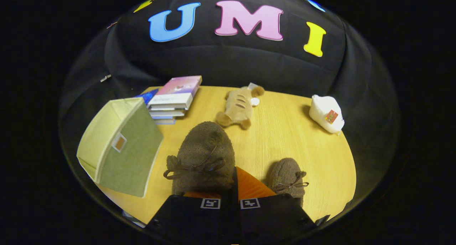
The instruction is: Open the storage box then place both shoes into the box .Put the left shoe in first, then the right shoe, with the right side of both shoes facing outward in a uniform manner.
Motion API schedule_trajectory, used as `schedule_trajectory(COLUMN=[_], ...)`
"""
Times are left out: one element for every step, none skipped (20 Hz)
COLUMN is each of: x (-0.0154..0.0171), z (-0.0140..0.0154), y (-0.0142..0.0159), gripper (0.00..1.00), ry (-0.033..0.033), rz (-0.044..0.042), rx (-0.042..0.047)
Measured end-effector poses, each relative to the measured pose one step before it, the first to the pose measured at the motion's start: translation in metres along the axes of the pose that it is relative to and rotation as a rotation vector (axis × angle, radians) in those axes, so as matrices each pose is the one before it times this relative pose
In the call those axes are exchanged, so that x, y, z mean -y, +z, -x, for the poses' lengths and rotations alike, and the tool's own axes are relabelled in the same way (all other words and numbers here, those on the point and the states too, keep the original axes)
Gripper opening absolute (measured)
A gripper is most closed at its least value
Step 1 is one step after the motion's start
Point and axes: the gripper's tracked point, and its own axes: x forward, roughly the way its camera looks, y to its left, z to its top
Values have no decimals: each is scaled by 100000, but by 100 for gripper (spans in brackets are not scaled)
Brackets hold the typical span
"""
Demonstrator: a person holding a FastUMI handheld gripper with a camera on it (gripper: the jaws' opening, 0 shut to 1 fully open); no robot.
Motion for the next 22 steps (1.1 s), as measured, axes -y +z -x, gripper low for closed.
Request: schedule_trajectory(x=[-1293,-1376,-1205,-1163,-1340,-1405,-1430,-1530,-1768,-1753,-1809,-1806,-1725,-1500,-1243,-1220,-832,-1064,-826,-437,-347,-331], z=[922,831,623,375,303,49,-413,-243,-123,-171,-406,-538,-584,-772,-823,-1133,-1013,-1024,-1108,-1073,-952,-1021], y=[1563,1513,1427,976,999,651,374,358,413,321,180,54,-44,-309,-446,-905,-900,-932,-828,-687,-775,-817], gripper=[5,5,5,5,5,5,5,5,5,5,5,5,5,5,5,6,5,5,5,6,6,6], ry=[2097,2244,1553,1167,1337,1119,1184,1201,1237,1309,1397,1478,1207,577,-253,-989,-705,-477,-448,-1026,-1734,-1630], rz=[-1424,-1779,-1691,-1187,-1030,-1204,-2125,-2404,-2373,-2163,-1721,-699,346,1080,673,-434,-797,-702,93,1138,989,369], rx=[1754,1082,1088,561,190,-776,-1403,-1159,-990,-807,-668,-560,-653,-957,-1487,-2280,-2669,-2256,-2009,-1759,-2057,-1764])
